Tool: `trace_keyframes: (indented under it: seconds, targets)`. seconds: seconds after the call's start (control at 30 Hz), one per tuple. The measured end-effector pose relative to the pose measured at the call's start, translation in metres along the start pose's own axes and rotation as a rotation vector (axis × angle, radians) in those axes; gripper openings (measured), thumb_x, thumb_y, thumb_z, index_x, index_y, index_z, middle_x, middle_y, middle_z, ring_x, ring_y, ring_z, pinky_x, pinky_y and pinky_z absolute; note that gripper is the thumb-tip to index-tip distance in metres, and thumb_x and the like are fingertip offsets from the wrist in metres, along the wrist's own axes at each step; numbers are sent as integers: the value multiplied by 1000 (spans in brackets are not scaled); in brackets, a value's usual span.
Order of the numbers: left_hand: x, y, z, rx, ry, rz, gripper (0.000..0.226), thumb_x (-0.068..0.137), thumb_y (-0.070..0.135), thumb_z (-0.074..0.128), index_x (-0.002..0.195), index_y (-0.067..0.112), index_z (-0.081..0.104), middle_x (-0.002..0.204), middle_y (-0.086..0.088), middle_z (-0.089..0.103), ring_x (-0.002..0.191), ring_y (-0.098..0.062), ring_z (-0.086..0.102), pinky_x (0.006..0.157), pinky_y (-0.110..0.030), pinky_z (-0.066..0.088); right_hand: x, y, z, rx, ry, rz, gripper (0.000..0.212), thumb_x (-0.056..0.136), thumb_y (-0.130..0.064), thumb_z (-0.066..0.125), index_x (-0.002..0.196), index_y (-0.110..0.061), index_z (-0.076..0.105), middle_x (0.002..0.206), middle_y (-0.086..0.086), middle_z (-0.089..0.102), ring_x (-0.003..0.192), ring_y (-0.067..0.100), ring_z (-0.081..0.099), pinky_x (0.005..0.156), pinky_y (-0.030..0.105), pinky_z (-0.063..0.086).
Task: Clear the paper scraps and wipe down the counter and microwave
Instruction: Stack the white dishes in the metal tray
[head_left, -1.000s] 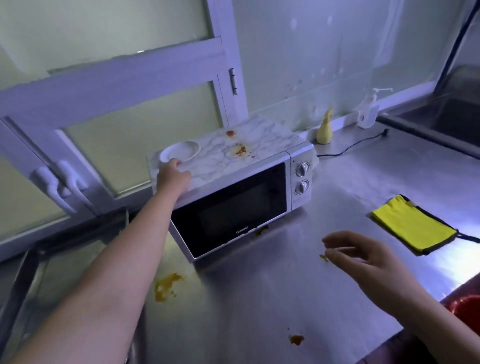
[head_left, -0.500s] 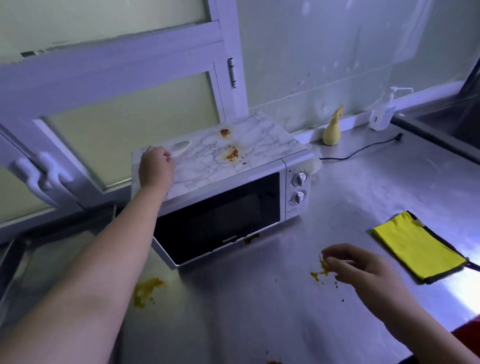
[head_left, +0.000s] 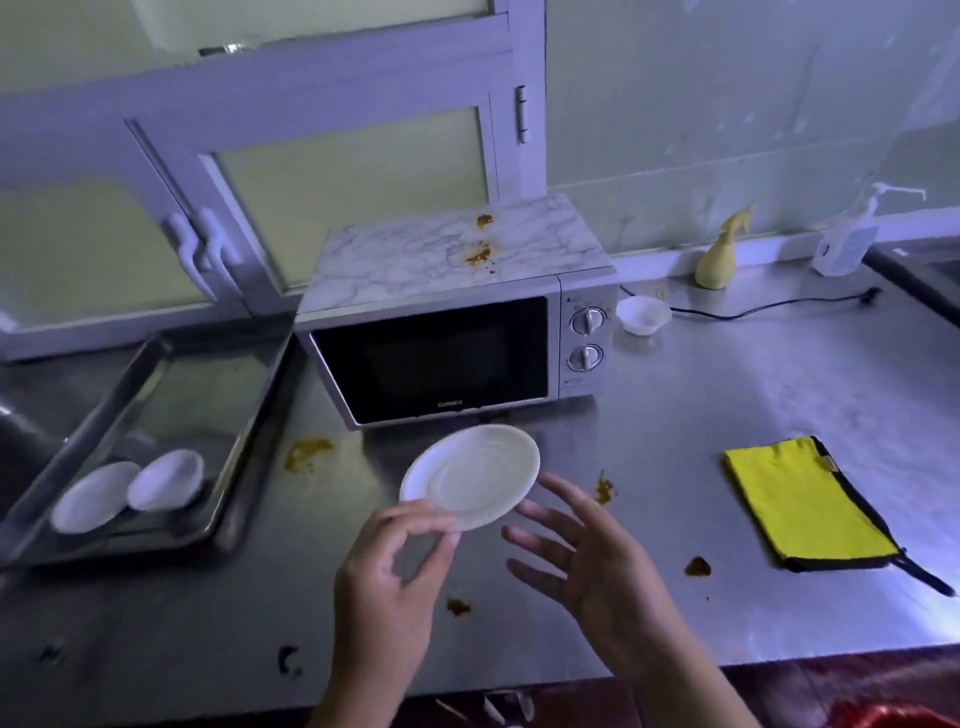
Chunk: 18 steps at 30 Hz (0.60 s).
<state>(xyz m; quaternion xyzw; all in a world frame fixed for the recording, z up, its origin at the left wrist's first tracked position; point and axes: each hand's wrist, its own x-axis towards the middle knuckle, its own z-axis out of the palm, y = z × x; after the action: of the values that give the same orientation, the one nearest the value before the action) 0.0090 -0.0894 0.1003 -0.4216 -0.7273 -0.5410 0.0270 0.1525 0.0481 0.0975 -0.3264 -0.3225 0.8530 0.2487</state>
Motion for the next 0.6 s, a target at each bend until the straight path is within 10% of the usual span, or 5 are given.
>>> trace_keyframes:
  seconds: [0.6]
  targets:
    - [-76,-53,-106,186,-296,-159,41,77,21,80,103,43,58,145,24,33,139,5,27,106,-7,22,-48,113,33,-84,137,115,28,92,-2,57,111,-18,71,97,15,75,76,26,72,65,36,59]
